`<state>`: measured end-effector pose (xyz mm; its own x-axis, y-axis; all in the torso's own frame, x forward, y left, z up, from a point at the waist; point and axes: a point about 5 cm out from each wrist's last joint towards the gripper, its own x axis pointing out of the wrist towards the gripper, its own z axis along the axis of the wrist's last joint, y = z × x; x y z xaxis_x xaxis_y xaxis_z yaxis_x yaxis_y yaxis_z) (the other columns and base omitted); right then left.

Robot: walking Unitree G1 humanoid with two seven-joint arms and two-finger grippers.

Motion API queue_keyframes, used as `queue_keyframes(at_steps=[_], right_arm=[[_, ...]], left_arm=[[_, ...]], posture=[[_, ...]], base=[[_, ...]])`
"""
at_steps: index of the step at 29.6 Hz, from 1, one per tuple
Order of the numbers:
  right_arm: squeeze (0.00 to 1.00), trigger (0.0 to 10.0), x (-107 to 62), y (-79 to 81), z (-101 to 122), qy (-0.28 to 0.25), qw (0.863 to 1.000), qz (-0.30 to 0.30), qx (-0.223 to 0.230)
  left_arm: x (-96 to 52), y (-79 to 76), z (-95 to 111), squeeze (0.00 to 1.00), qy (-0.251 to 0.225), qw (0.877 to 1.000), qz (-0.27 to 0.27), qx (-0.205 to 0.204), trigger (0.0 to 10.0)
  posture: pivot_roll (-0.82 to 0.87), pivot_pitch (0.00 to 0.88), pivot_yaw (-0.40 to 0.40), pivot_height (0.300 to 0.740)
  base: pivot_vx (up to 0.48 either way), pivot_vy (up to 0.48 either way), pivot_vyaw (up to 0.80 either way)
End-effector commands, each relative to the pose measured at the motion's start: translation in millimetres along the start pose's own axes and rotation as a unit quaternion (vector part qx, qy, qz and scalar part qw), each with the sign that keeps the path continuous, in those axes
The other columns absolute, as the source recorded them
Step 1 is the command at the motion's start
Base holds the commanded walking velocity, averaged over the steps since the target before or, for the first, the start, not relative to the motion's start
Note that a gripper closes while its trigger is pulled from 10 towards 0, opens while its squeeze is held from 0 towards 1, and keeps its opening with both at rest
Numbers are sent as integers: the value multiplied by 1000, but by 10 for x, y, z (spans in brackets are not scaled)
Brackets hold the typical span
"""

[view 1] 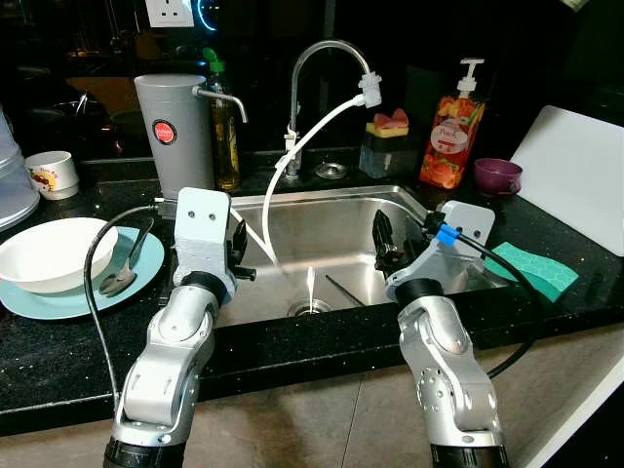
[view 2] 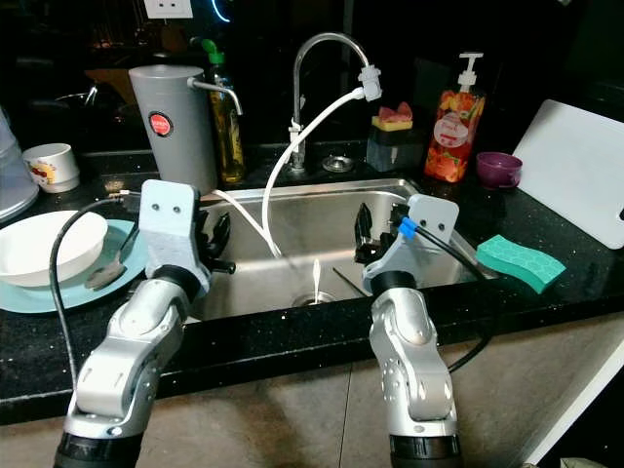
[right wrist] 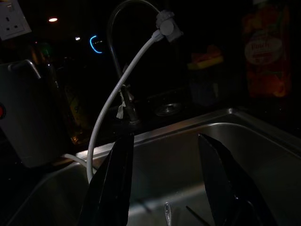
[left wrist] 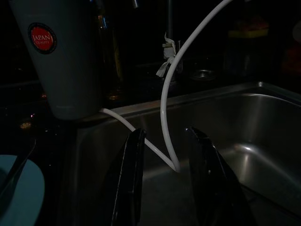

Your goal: Kitchen organization

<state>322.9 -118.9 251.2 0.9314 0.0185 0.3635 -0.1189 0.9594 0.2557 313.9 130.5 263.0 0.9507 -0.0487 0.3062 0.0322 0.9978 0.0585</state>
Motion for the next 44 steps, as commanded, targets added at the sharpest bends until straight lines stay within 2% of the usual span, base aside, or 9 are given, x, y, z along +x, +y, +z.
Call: queue_keyframes(at_steps=[1, 44], right_arm=[[0, 10000, 10, 6, -2, 2, 1000, 3, 2], [0, 10000, 29, 16, 7, 1, 1000, 7, 1]], left_arm=[[-7, -13, -2, 0, 4, 1000, -2, -4, 10000], [-14, -15, -31, 0, 8, 1000, 0, -3, 10000]], posture=[[173, 71, -15, 740], [175, 64, -18, 740]], base=[[0, 0, 0], [0, 0, 0]])
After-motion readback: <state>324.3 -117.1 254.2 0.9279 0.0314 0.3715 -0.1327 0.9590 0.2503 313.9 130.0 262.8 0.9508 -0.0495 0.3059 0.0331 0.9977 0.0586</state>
